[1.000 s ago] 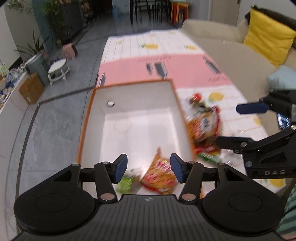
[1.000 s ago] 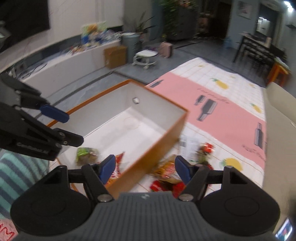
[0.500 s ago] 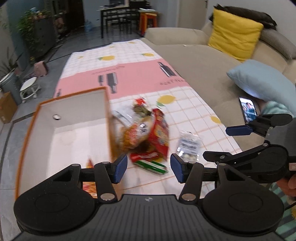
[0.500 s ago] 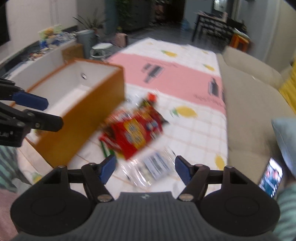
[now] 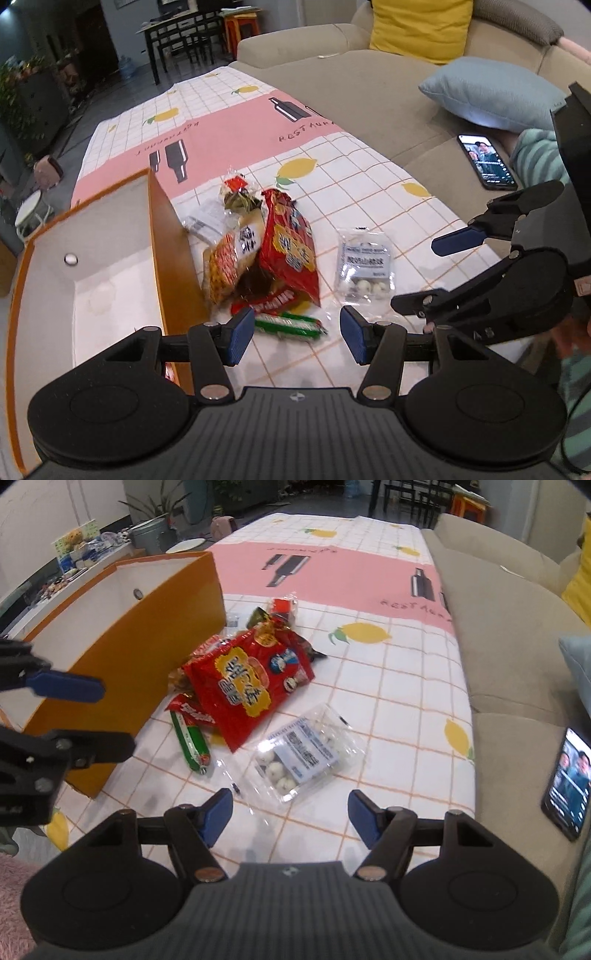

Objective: Organize snacks
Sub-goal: 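Move both tools back over the snack pile, then grasp the red sausage stick with the left tool while the right grasps the yogurt ball pack, then carry both items over the box and open both tools to release them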

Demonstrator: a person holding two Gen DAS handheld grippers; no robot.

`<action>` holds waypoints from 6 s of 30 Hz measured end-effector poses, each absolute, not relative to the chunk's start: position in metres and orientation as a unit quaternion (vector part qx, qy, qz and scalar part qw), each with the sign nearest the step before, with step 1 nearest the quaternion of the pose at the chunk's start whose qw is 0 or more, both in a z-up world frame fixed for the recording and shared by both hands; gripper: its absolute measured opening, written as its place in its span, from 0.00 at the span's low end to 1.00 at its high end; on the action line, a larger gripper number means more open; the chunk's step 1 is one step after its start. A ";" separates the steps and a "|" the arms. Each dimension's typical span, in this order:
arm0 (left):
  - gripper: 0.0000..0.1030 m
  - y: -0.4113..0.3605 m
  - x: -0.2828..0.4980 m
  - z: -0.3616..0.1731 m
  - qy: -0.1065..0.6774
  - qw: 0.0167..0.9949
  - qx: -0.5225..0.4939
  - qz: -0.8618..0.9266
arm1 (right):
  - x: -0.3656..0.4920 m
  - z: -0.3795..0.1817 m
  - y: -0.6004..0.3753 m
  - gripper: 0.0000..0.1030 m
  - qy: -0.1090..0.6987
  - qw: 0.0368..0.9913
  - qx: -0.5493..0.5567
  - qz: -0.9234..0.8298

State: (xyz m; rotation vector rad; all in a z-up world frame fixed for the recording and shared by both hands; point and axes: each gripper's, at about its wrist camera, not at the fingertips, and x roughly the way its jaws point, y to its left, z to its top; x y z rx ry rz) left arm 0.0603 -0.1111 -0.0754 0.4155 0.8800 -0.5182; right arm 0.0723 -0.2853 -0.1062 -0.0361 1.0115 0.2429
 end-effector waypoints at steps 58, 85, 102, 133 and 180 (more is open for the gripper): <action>0.28 -0.168 0.176 -0.133 0.542 0.808 0.075 -0.219 | 0.151 -0.157 -0.310 0.71 0.547 0.828 0.077 0.090; 0.28 -0.110 0.138 -0.071 0.471 0.869 0.008 -0.150 | 0.147 -0.163 -0.268 0.71 0.529 0.849 -0.001 0.018; 0.28 -0.097 0.116 -0.047 0.443 0.882 -0.014 -0.160 | 0.122 -0.135 -0.292 0.59 0.523 0.850 0.047 0.030; 0.28 0.049 0.117 0.007 0.443 0.893 0.015 -0.076 | 0.105 0.015 -0.132 0.58 0.381 0.881 -0.011 0.278; 0.53 0.072 0.175 -0.079 0.535 0.831 0.131 -0.073 | 0.184 -0.089 -0.029 0.74 0.437 0.798 -0.264 0.321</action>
